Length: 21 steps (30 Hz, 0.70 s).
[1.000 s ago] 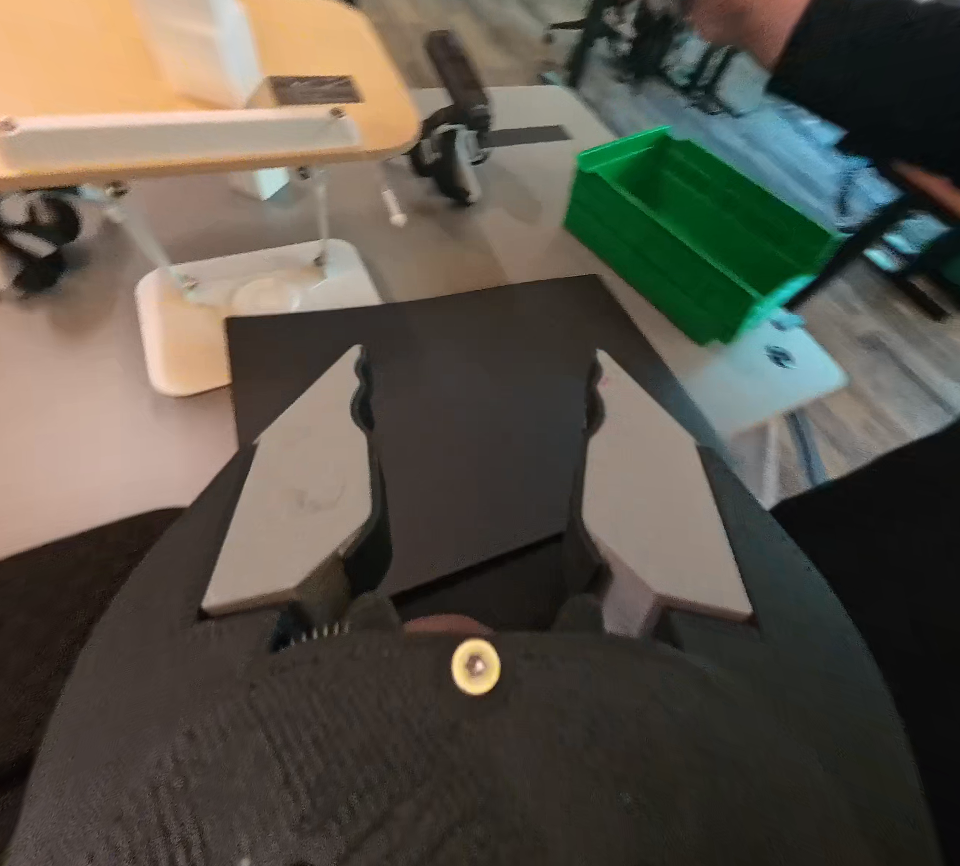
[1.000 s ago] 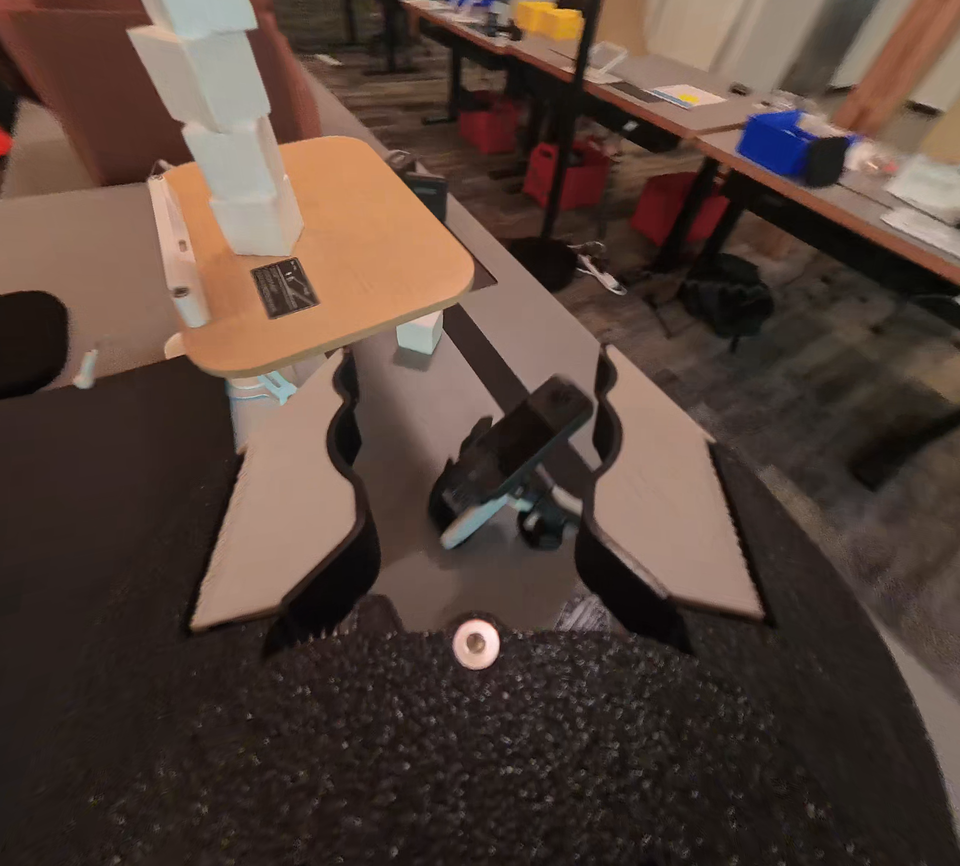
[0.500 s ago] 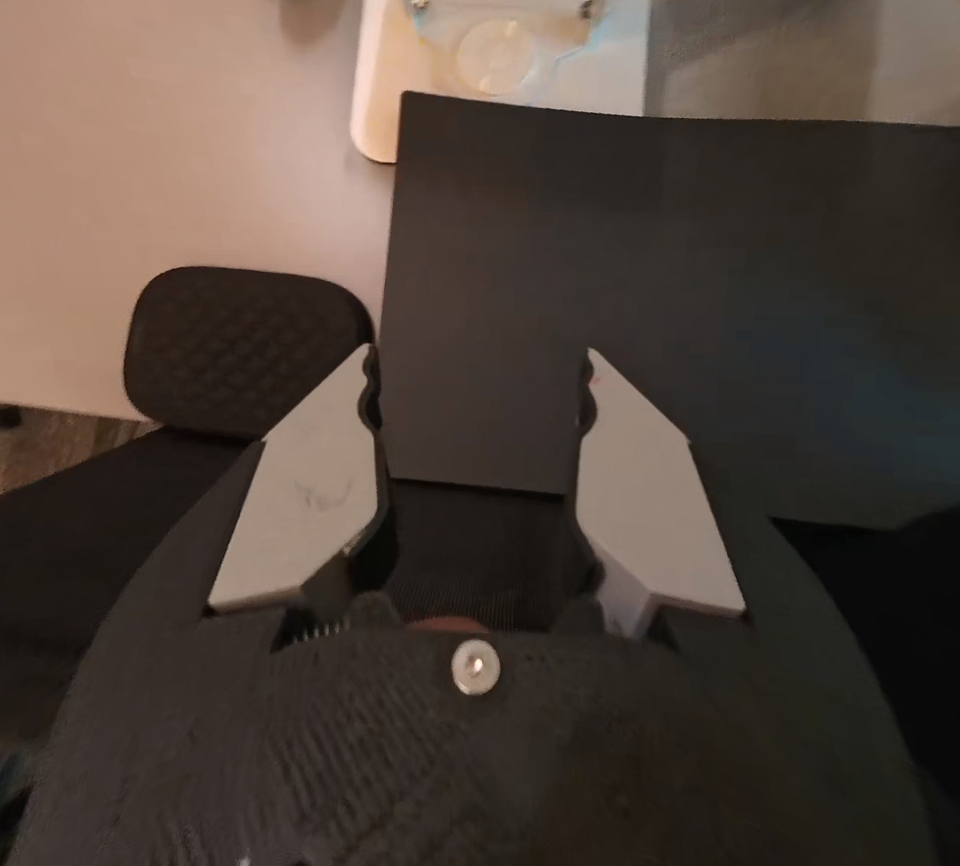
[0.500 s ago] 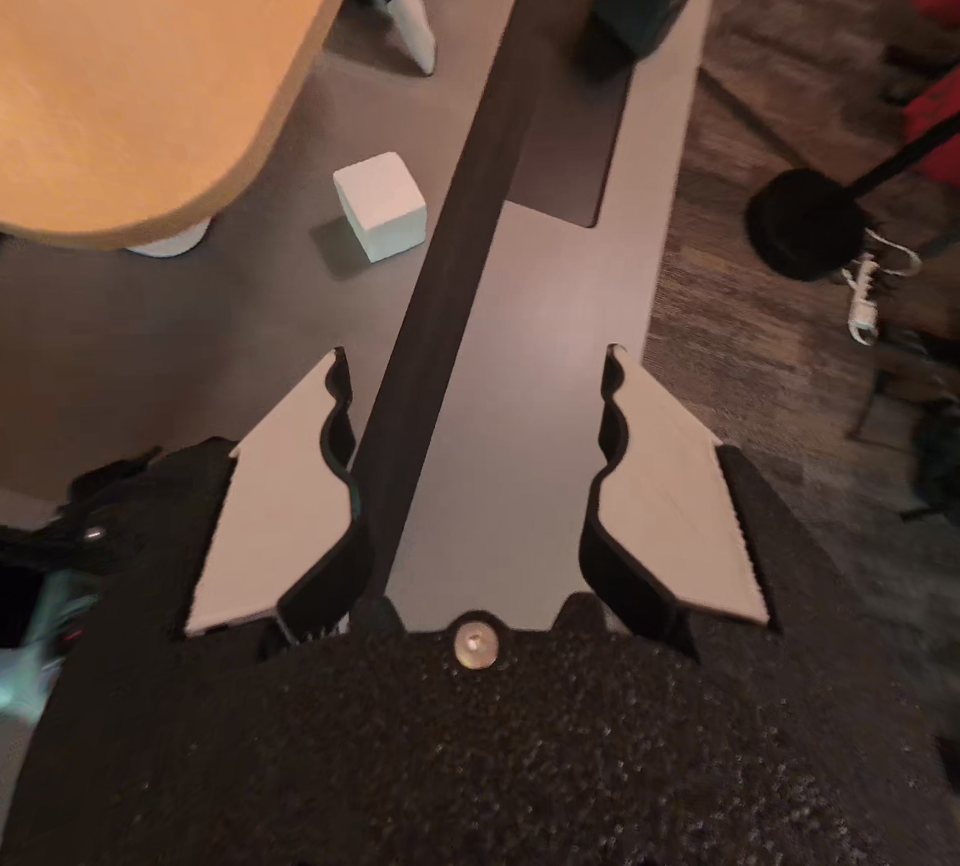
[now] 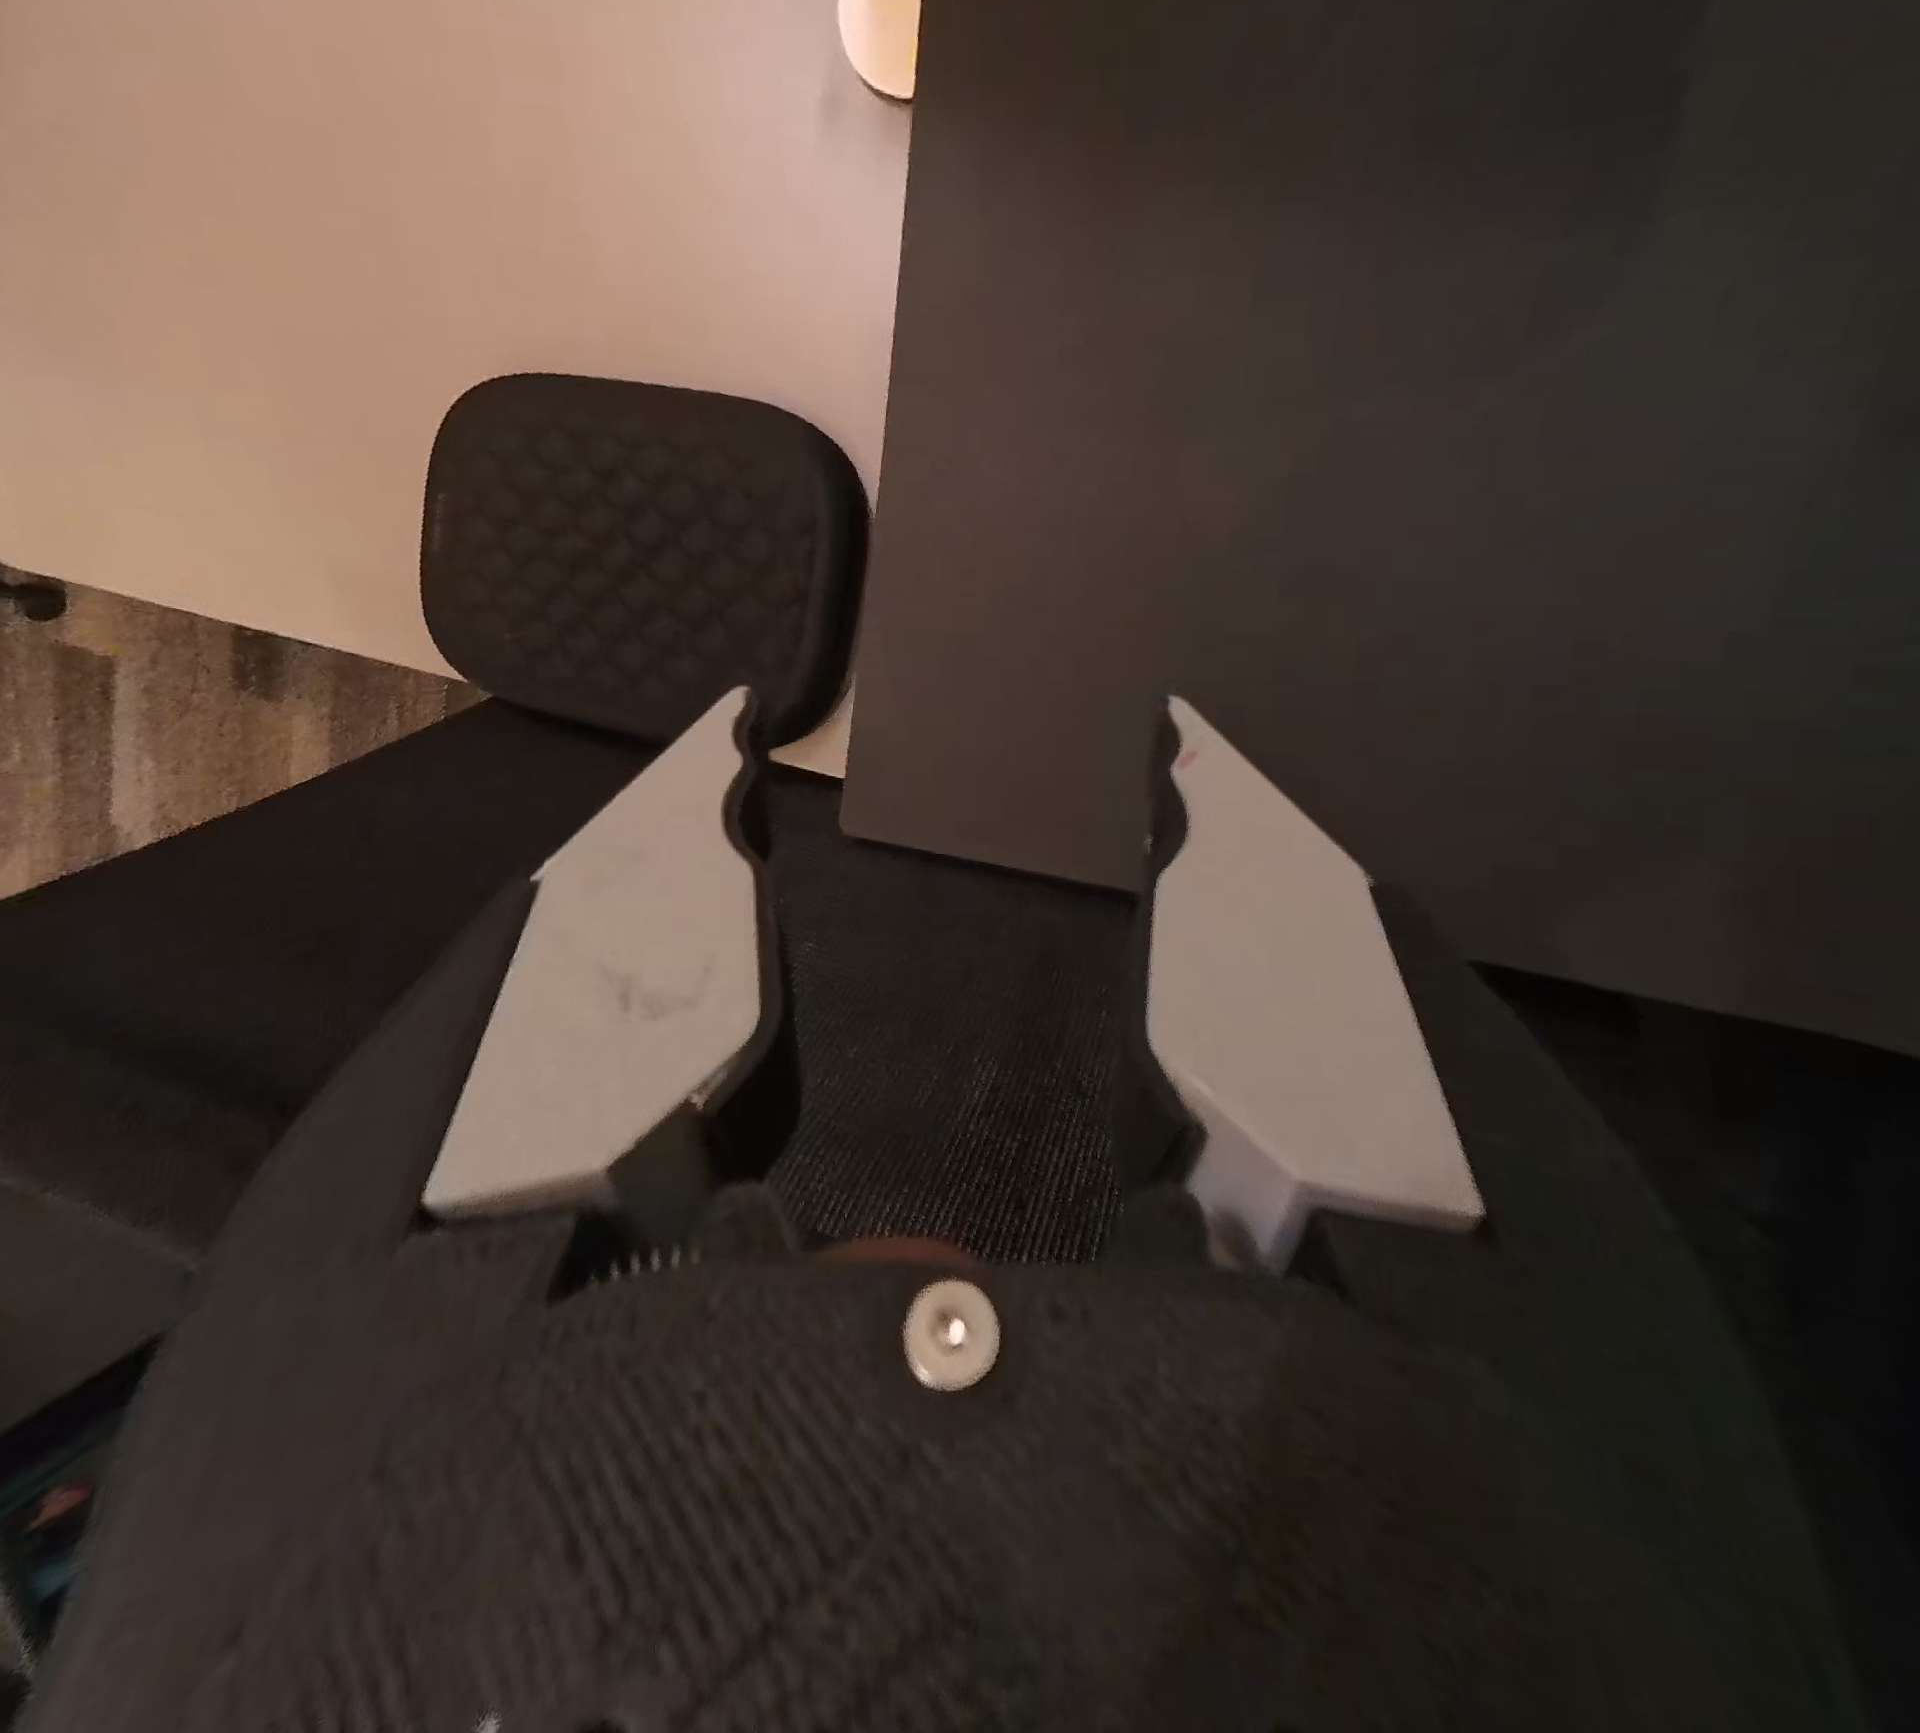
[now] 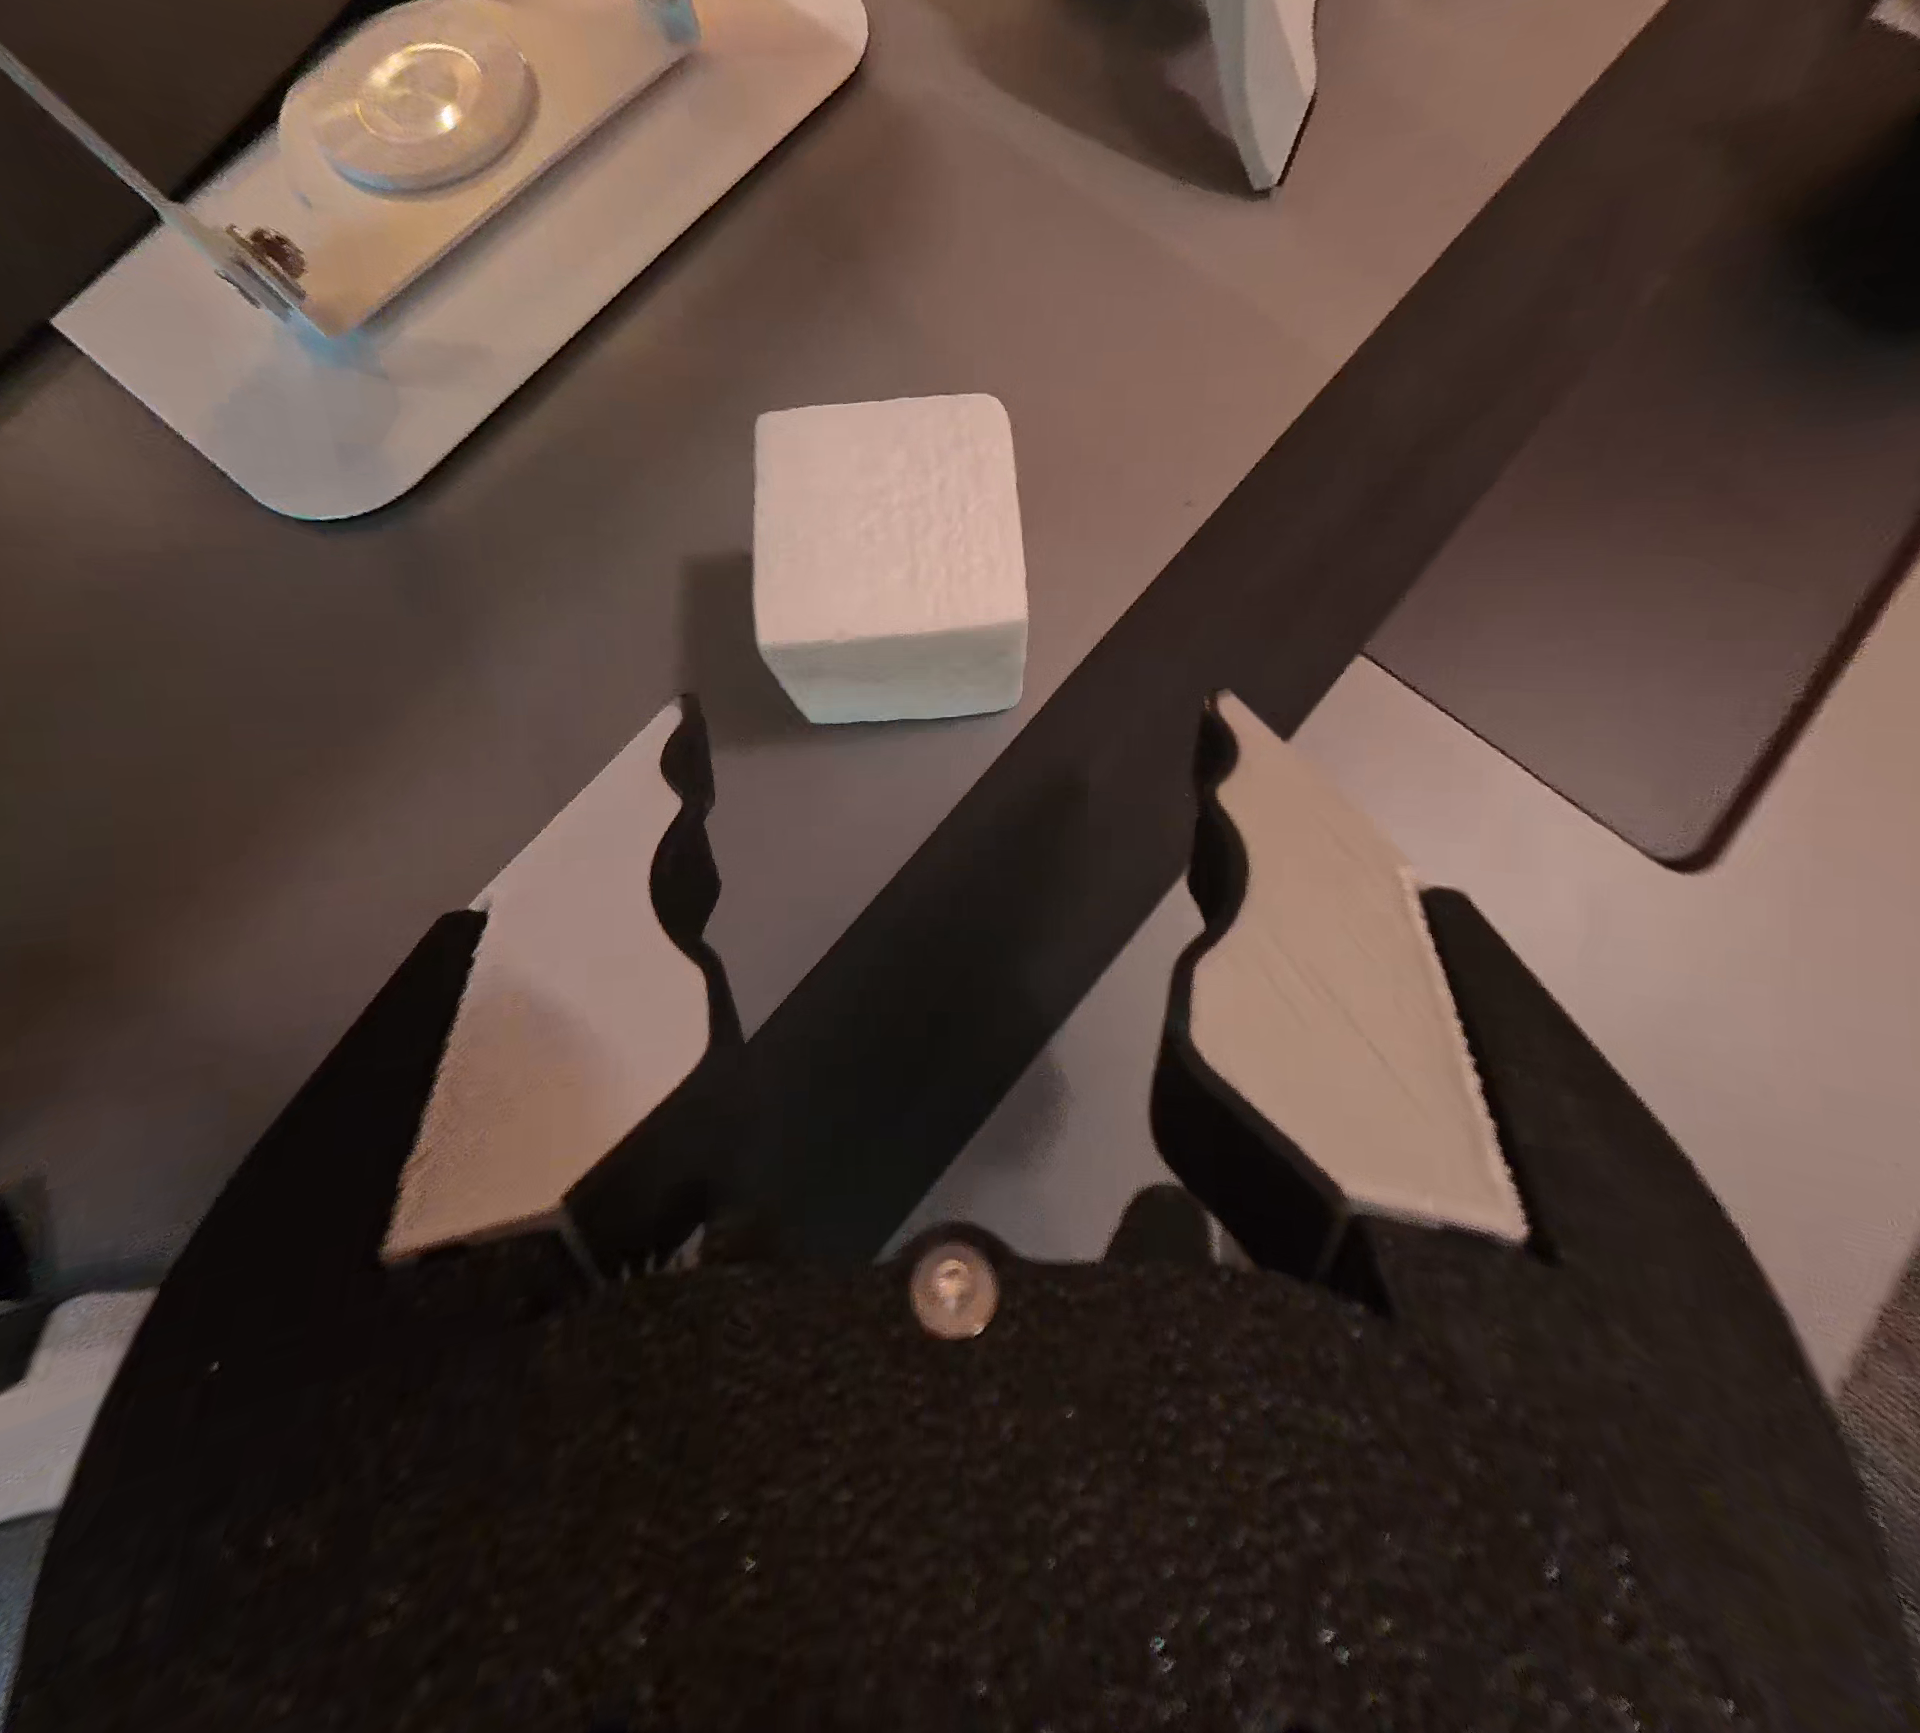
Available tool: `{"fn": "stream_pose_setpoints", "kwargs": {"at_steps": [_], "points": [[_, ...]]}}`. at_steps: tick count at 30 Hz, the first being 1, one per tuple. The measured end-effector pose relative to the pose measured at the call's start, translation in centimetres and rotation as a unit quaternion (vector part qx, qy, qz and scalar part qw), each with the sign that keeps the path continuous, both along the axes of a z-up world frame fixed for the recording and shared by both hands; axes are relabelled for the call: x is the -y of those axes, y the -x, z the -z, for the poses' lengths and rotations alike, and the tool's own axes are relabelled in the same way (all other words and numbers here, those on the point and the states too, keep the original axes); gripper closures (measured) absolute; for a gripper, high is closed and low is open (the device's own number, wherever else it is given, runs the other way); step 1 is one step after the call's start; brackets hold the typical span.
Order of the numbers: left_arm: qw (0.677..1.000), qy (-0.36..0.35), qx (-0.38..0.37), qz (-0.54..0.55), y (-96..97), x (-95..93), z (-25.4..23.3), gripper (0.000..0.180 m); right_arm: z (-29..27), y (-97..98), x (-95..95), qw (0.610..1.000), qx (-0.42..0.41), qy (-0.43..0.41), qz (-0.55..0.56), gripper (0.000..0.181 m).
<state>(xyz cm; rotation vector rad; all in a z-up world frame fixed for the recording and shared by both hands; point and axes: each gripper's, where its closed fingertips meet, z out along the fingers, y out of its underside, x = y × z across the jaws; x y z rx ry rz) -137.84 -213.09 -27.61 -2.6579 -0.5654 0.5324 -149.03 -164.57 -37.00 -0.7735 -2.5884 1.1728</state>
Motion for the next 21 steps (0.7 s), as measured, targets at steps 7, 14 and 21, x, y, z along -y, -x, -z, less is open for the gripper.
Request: {"fn": "stream_pose_setpoints", "kwargs": {"at_steps": [7, 14, 21], "points": [[1.000, 0.006, -0.018, -0.016, 0.4, 0.4, 0.1, 0.113, 2.2, 0.9, 1.6, 1.000, 0.019, 0.014, -0.010, 0.093], [0.999, 0.005, -0.038, -0.013, 0.3, 0.4, -0.3, 0.118, 1.7, 1.2, 1.9, 0.999, 0.022, 0.025, -0.006, 0.125], [0.999, -0.035, -0.027, -0.004, 0.0, -0.2, -0.5, 0.116, -4.1, -1.9, -7.1, 0.982, -0.001, 0.084, 0.171, 0.125]]}}
